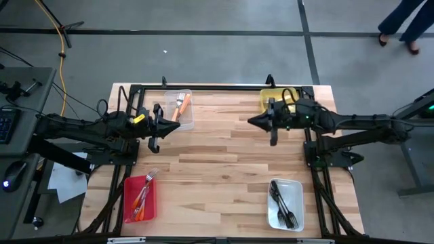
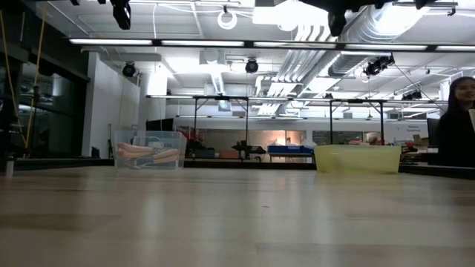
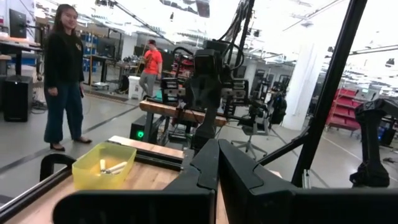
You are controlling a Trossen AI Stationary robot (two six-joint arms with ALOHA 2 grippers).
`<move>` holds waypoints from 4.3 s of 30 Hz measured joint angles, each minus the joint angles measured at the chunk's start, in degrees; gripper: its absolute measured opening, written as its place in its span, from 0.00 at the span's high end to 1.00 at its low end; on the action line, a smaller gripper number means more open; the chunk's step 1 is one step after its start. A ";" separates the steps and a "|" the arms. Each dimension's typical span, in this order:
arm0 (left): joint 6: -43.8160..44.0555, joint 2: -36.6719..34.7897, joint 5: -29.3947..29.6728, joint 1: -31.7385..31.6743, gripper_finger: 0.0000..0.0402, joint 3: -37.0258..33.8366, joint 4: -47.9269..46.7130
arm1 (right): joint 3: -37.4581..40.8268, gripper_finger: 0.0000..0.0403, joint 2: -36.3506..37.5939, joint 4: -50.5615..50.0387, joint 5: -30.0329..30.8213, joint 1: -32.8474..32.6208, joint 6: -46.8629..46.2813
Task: Sort silverware by color (type)
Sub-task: Return to Home Position
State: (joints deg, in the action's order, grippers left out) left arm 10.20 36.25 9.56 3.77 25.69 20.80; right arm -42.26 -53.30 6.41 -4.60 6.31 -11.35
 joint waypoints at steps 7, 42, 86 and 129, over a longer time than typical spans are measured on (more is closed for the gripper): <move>-0.85 0.00 0.15 0.00 1.00 0.00 -0.04 | 0.02 1.00 -1.03 1.54 -5.74 1.69 2.38; -1.58 -36.25 -3.32 -2.40 1.00 -25.00 -3.84 | 0.00 1.00 -1.01 1.62 -10.91 1.96 -6.71; 4.66 -34.90 -2.95 -2.40 1.00 -24.98 -9.44 | 23.24 1.00 47.42 -12.68 2.62 -1.95 8.08; 4.66 -34.91 -2.99 -2.40 1.00 -24.98 -9.42 | 41.66 1.00 52.89 -5.53 5.88 -6.36 3.84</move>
State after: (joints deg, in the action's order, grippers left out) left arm 14.85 1.34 6.57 1.37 0.71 11.38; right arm -0.60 -0.40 0.89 1.28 -0.05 -7.51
